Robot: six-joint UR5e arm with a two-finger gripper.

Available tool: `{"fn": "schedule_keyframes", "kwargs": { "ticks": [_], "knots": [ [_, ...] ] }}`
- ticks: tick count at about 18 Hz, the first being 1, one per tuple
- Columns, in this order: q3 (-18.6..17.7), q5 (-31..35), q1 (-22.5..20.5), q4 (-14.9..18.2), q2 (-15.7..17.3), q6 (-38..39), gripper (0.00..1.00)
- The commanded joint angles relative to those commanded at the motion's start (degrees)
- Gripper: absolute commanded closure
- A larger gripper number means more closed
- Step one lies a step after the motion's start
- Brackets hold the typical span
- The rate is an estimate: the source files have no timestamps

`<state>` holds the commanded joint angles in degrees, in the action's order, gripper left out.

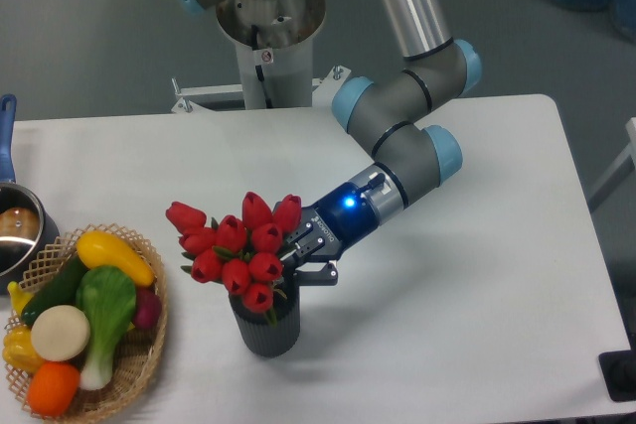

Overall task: Insert the flowers into the vase
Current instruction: 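Push the tulip bunch further down into the vase, then open the gripper to release the tulips in the vase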

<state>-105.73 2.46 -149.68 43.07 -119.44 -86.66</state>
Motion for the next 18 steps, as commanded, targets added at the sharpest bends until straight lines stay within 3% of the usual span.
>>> {"fn": "schedule_keyframes", "kwargs": {
  "ticks": [6, 14, 18],
  "knots": [
    [0.0, 0.0, 0.0, 0.0, -0.7, -2.0, 0.82],
    [0.0, 0.0, 0.0, 0.0, -0.7, -3.7, 0.53],
    [0.0, 0.0, -0.1, 0.0, -0.6, -3.9, 0.46]
  ]
}}
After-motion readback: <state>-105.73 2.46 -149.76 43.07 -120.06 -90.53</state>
